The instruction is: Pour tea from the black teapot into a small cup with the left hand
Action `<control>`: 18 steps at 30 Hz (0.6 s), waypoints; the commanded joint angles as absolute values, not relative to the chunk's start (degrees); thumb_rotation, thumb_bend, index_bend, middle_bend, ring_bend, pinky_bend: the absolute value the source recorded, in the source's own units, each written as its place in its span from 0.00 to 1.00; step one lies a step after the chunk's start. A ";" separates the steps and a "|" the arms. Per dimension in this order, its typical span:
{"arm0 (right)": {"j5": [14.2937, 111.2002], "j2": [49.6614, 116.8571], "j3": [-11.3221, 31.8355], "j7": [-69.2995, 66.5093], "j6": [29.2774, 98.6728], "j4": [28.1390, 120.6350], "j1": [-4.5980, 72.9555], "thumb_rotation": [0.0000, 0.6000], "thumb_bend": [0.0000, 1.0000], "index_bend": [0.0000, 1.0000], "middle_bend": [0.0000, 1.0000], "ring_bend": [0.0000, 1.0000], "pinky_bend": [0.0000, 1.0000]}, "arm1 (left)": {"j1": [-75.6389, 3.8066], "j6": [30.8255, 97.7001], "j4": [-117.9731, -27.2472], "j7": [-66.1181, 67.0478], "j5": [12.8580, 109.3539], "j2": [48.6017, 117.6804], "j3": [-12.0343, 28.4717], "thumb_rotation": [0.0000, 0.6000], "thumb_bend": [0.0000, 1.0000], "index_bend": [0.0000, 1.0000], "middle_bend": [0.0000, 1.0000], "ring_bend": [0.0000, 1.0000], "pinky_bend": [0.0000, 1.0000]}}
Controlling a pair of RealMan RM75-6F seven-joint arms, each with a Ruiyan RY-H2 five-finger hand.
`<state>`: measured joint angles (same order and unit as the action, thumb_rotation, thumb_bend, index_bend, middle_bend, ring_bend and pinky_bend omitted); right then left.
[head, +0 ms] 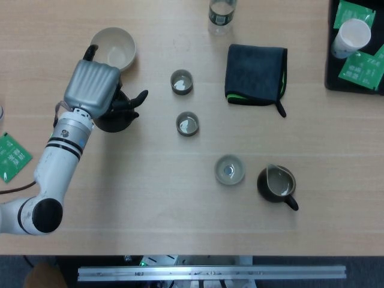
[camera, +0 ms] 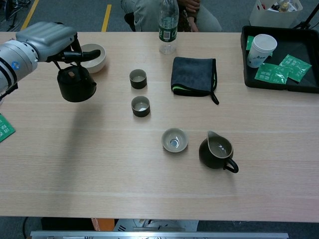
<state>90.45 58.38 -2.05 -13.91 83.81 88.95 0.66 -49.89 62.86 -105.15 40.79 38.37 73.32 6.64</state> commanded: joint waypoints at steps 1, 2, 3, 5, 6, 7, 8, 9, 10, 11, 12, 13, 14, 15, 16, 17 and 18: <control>90.53 58.35 -2.04 -13.85 83.88 89.03 0.66 1.00 0.00 0.17 0.16 0.04 0.03 | -49.89 63.39 -105.03 41.02 38.18 73.61 6.54 0.00 0.20 0.88 1.00 0.81 0.10; 90.54 58.33 -2.03 -13.82 83.90 89.07 0.66 1.00 0.00 0.17 0.16 0.04 0.03 | -49.90 63.76 -104.98 41.18 38.04 73.78 6.57 0.00 0.20 0.89 1.00 0.81 0.10; 90.55 58.32 -2.03 -13.81 83.92 89.11 0.66 1.00 0.00 0.17 0.16 0.04 0.03 | -49.89 64.23 -104.82 41.33 38.10 74.04 6.60 0.00 0.20 0.89 1.00 0.81 0.10; 90.56 58.28 -2.06 -13.76 83.94 89.15 0.63 1.00 0.00 0.17 0.16 0.04 0.03 | -49.76 65.31 -104.49 41.49 38.00 74.68 6.76 0.01 0.20 0.90 1.00 0.82 0.10; 90.55 58.26 -2.06 -13.72 83.96 89.17 0.61 1.00 0.00 0.17 0.16 0.04 0.03 | -49.69 65.75 -104.38 41.47 37.93 74.94 6.89 0.02 0.20 0.91 1.00 0.82 0.10; 90.54 58.24 -2.07 -13.72 84.02 89.20 0.57 1.00 0.00 0.17 0.16 0.04 0.03 | -49.60 66.24 -104.21 41.45 37.87 75.26 7.02 0.04 0.21 0.92 1.00 0.83 0.10; 90.54 58.22 -2.07 -13.72 84.05 89.22 0.54 1.00 0.00 0.17 0.16 0.04 0.03 | -49.55 66.51 -104.10 41.48 37.80 75.43 7.10 0.05 0.22 0.92 1.00 0.83 0.10; 90.52 58.20 -2.07 -13.70 84.06 89.23 0.53 1.00 0.00 0.17 0.16 0.04 0.03 | -49.52 66.67 -104.05 41.47 37.76 75.56 7.16 0.07 0.24 0.93 1.00 0.84 0.10; 90.50 58.19 -2.06 -13.68 84.08 89.25 0.51 1.00 0.00 0.17 0.16 0.04 0.03 | -49.47 66.80 -103.93 41.40 37.85 75.68 7.24 0.09 0.26 0.93 1.00 0.84 0.10; 90.50 58.19 -2.07 -13.69 84.09 89.25 0.49 1.00 0.00 0.17 0.16 0.04 0.03 | -49.40 66.96 -103.89 41.36 37.96 75.74 7.26 0.12 0.28 0.93 1.00 0.84 0.10; 90.50 58.19 -2.07 -13.70 84.09 89.26 0.49 1.00 0.00 0.17 0.16 0.04 0.03 | -49.33 67.15 -103.83 41.34 38.10 75.83 7.28 0.13 0.28 0.93 1.00 0.84 0.10; 90.51 58.21 -2.08 -13.67 84.06 89.26 0.51 1.00 0.00 0.17 0.16 0.04 0.03 | -49.26 67.26 -103.77 41.25 38.30 75.92 7.31 0.15 0.29 0.94 1.00 0.84 0.10; 90.50 58.22 -2.08 -13.67 84.03 89.26 0.51 1.00 0.00 0.17 0.16 0.04 0.03 | -49.20 67.32 -103.74 41.17 38.34 75.97 7.37 0.17 0.29 0.94 1.00 0.84 0.10; 90.51 58.22 -2.08 -13.66 84.01 89.27 0.53 1.00 0.00 0.17 0.16 0.04 0.03 | -49.13 67.44 -103.77 41.07 38.40 76.00 7.46 0.19 0.29 0.93 1.00 0.84 0.10; 90.50 58.22 -2.06 -13.66 84.00 89.27 0.54 1.00 0.00 0.17 0.16 0.04 0.03 | -49.08 67.45 -103.76 40.96 38.59 76.03 7.50 0.22 0.30 0.93 1.00 0.84 0.10; 90.53 58.22 -2.04 -13.65 84.04 89.29 0.55 1.00 0.00 0.17 0.16 0.04 0.03 | -49.01 67.49 -103.68 40.84 38.83 76.05 7.52 0.29 0.31 0.93 1.00 0.84 0.10; 90.55 58.22 -2.04 -13.63 84.06 89.30 0.55 1.00 0.00 0.17 0.16 0.04 0.03 | -48.95 67.62 -103.62 40.79 39.05 76.09 7.55 0.33 0.31 0.93 1.00 0.84 0.10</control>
<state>90.55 58.22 -2.04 -13.64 84.06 89.30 0.55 -49.00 67.55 -103.66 40.85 38.97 76.06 7.52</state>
